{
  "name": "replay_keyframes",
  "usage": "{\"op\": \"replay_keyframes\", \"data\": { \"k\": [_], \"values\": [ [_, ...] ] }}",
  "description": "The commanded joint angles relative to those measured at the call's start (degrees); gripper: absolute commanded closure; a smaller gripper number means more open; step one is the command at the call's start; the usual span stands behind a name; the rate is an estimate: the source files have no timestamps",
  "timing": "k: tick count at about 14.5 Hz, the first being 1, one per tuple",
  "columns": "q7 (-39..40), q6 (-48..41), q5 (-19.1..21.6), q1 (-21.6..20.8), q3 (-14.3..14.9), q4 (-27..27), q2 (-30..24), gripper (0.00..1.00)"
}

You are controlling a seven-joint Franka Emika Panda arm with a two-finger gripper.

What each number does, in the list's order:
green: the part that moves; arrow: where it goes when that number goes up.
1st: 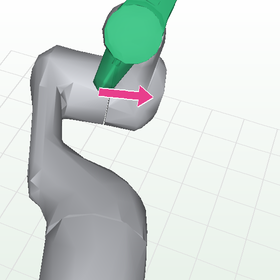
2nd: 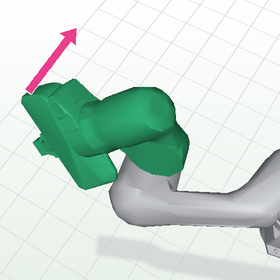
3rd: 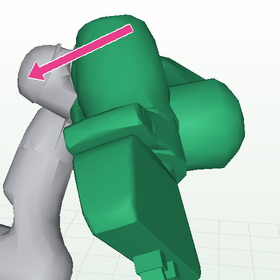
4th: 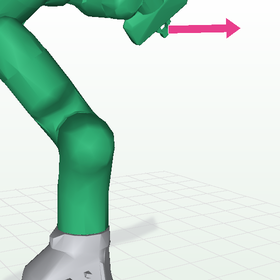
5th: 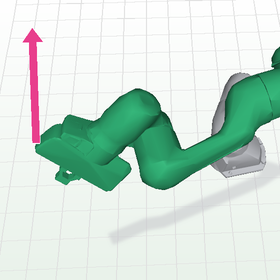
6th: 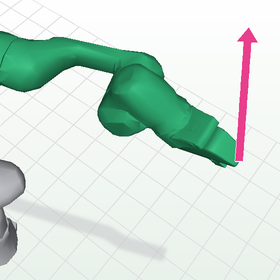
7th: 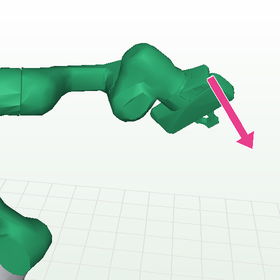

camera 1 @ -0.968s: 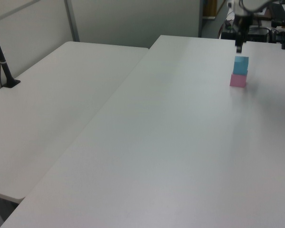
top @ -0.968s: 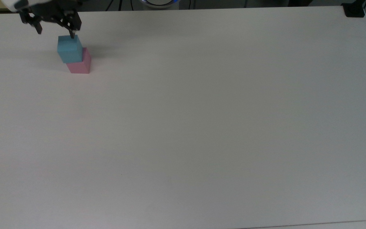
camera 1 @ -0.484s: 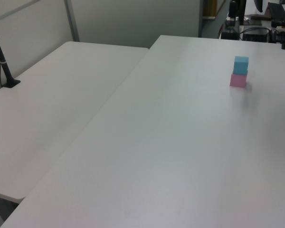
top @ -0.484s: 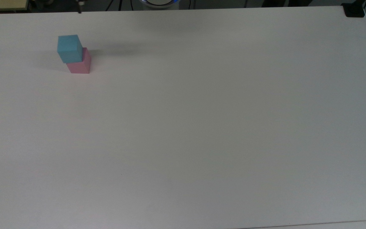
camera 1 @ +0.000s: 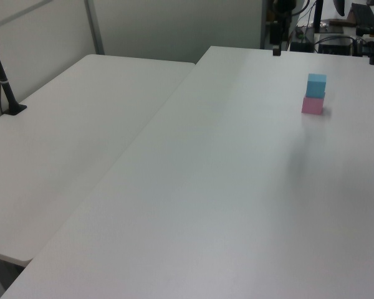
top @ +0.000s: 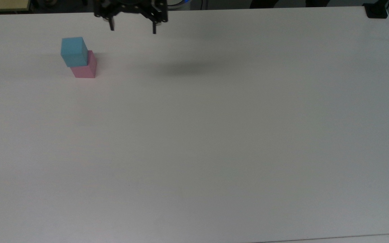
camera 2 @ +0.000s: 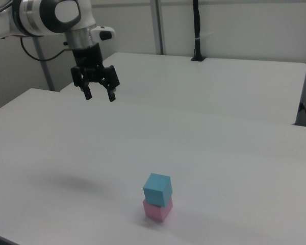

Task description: Put blue cube on pink cube

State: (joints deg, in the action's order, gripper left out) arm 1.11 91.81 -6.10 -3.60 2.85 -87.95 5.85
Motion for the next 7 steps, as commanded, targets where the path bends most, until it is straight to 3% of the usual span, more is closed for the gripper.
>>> {"op": "replay_keyframes", "data": {
  "k": [1, 7],
  "values": [
    [-1.02, -1.89, 0.56, -2.11, 0.67, 1.91, 0.74, 0.0],
    [-4.45, -0.58, 2.75, -1.68, 1.11, 1.65, 0.48, 0.0]
  ]
}}
